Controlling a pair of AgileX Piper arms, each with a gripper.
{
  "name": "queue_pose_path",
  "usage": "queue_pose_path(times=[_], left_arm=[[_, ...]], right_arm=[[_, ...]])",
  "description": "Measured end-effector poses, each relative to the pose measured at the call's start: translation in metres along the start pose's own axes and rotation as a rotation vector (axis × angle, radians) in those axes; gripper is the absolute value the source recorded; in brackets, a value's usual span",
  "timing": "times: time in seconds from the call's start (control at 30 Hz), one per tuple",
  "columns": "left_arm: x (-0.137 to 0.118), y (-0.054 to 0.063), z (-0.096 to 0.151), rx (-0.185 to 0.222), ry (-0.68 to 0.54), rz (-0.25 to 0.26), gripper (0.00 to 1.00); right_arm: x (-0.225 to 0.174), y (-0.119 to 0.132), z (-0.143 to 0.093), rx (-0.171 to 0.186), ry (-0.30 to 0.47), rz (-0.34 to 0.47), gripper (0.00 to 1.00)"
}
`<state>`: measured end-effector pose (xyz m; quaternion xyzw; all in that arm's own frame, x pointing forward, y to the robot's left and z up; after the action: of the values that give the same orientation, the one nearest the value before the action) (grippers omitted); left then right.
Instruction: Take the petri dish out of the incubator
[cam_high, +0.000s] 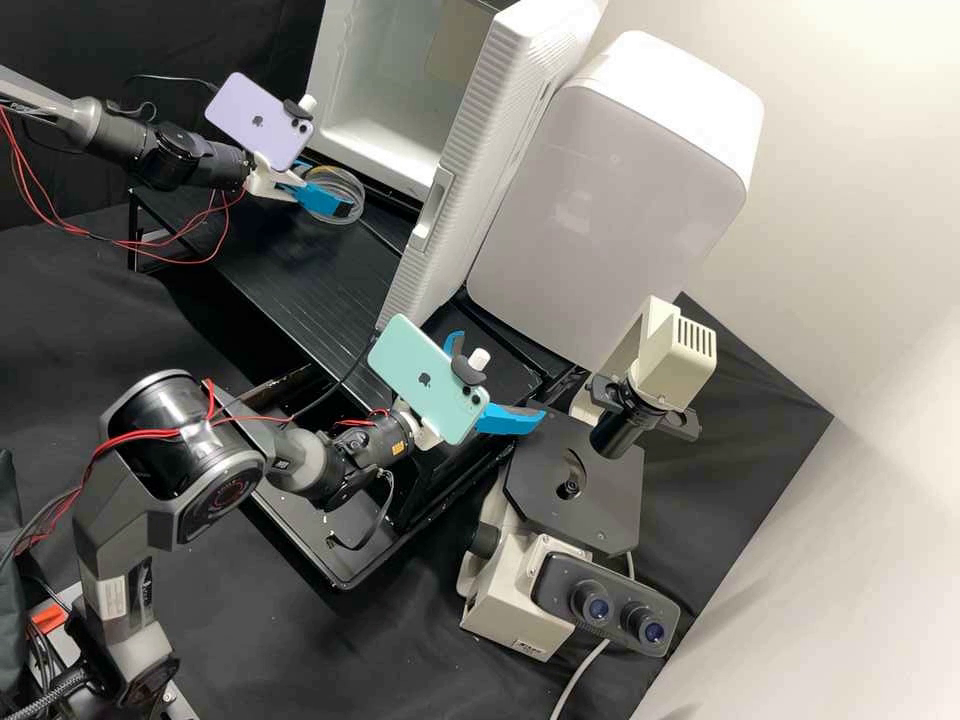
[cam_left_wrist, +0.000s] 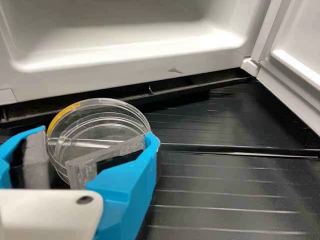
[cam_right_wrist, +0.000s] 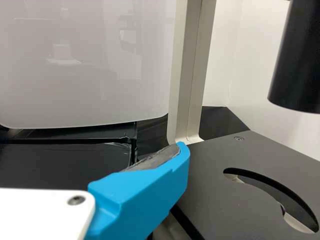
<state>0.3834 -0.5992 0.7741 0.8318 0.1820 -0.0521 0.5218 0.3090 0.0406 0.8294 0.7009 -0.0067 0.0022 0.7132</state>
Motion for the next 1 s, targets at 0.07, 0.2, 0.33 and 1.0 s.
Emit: queue_pose_path(times=[0.07,0.2,0.33,1.0], left_arm=[[0.001,-0.002,0.000,0.004,-0.001,-0.009,1.00],[0.004,-0.006,0.000,0.005,0.003,-0.023,1.00],[0.005,-0.006,-0.001,0.005,0.004,-0.025,1.00],[0.006,-0.010,-0.002,0.004,-0.002,-0.034,1.00]], right_arm=[[0.000,0.000,0.000,0.000,0.000,0.000,1.00],[0.000,0.000,0.000,0.000,0.000,0.000,1.00],[0.000,0.000,0.000,0.000,0.000,0.000,1.00],[0.000,0.000,0.000,0.000,0.000,0.000,1.00]])
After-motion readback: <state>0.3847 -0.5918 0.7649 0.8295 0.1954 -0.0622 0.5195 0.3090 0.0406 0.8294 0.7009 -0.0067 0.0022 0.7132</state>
